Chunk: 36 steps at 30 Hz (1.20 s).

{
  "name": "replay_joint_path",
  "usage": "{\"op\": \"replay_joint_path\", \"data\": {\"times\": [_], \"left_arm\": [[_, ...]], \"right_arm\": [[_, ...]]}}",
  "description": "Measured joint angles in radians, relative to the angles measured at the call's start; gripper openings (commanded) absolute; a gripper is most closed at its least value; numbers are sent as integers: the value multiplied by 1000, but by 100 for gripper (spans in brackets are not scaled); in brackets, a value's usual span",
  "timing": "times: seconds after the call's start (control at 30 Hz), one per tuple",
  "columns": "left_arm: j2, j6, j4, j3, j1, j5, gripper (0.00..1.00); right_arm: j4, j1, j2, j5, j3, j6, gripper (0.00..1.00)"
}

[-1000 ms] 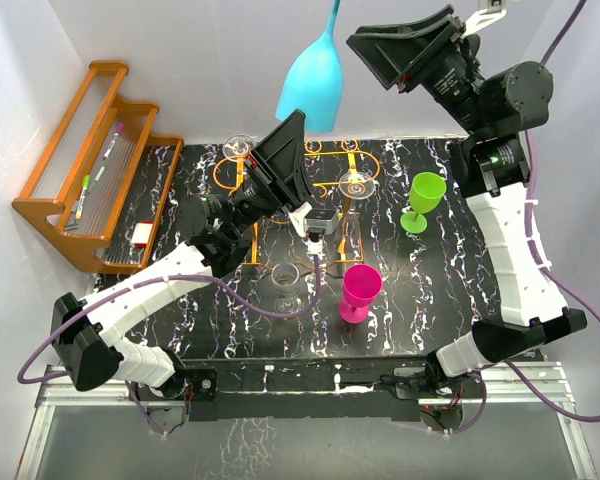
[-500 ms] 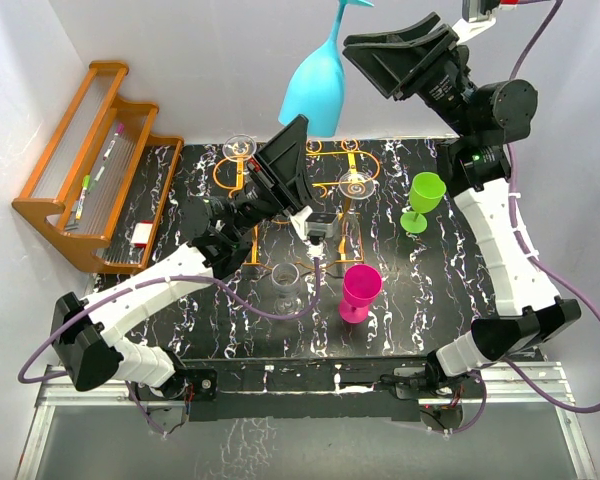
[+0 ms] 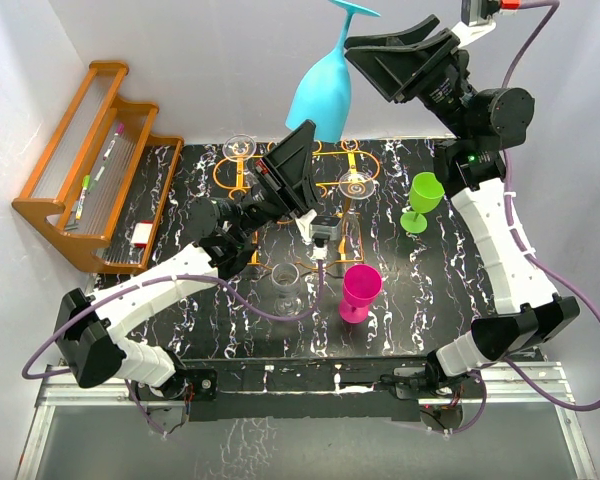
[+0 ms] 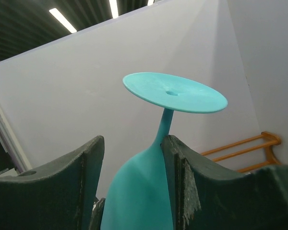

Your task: Place the wine glass upside down on the wine glass rack

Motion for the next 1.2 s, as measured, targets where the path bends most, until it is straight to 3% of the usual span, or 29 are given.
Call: {"op": "replay_joint_path", "data": {"times": [0.57, 0.7, 0.77, 1.07, 1.2], "left_arm": [[4, 19, 6, 0, -12, 14, 0], [4, 19, 5, 0, -12, 13, 0], [4, 19, 3, 0, -12, 11, 0], [16, 19, 33, -16, -13, 1, 0], [30, 19, 37, -21, -16, -1, 0]], "right_arm": [[10, 0, 2, 8, -51, -2, 51], [10, 0, 2, 11, -56, -3, 32], [16, 0, 2, 14, -56, -5, 27], [31, 0, 1, 28, -71, -4, 28], [35, 0, 1, 29, -76, -1, 38]]}}
